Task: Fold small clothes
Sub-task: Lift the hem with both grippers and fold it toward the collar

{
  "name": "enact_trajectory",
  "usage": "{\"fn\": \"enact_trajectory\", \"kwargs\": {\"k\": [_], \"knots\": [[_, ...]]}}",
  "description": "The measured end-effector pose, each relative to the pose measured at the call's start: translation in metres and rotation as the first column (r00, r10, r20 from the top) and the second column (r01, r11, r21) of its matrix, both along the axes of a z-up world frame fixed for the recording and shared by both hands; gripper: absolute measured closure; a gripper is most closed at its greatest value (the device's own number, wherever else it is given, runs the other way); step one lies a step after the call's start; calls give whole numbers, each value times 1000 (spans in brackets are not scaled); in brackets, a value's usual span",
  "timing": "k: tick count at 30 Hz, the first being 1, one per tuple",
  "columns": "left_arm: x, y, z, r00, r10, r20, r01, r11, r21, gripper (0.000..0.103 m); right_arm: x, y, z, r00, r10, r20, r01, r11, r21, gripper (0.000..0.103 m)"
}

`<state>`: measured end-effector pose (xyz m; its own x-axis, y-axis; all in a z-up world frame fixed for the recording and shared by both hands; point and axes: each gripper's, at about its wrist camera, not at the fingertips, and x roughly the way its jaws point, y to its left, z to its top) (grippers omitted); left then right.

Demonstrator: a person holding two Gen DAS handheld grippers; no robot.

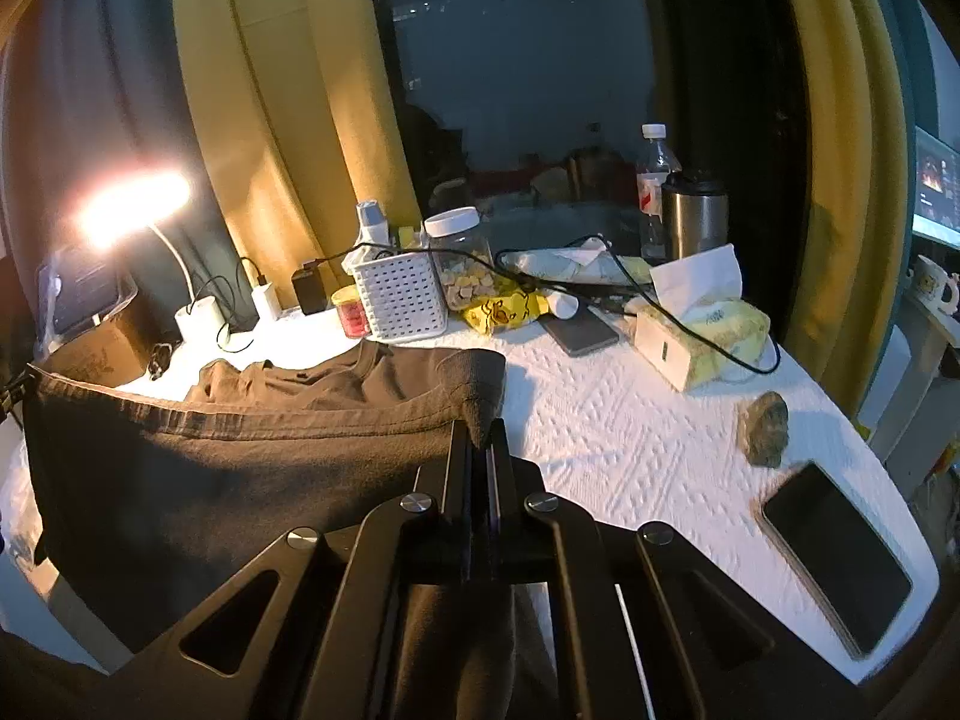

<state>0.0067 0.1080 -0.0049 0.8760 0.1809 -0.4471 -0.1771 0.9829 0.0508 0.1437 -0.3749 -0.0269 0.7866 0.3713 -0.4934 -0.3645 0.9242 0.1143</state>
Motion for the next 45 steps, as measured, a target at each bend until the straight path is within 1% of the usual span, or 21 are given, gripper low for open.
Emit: {"fn": "enact_trajectory", "kwargs": {"k": [11,15,19,28,34,45], "knots": [[44,8,7,1000,-20,17,19,1000,19,99,43,14,9,1000,6,22,-7,1000,19,98],[63,13,5,1000,-26,7,26,999,19,99,60,21,12,1000,5,29,-6,1000,10,98],[79,20,1,1000,-27,-3,27,1000,6,99,77,22,15,1000,6,19,-6,1000,19,98],[105,33,-4,1000,-21,-3,21,1000,-4,99,110,36,16,1000,7,24,-6,1000,-16,98],[125,38,-4,999,-26,-18,26,1000,11,99,136,44,16,1000,14,22,-14,1000,-19,98],[164,52,-3,1000,-13,-5,13,1000,14,99,185,60,21,998,31,45,-29,999,-42,98]]}}
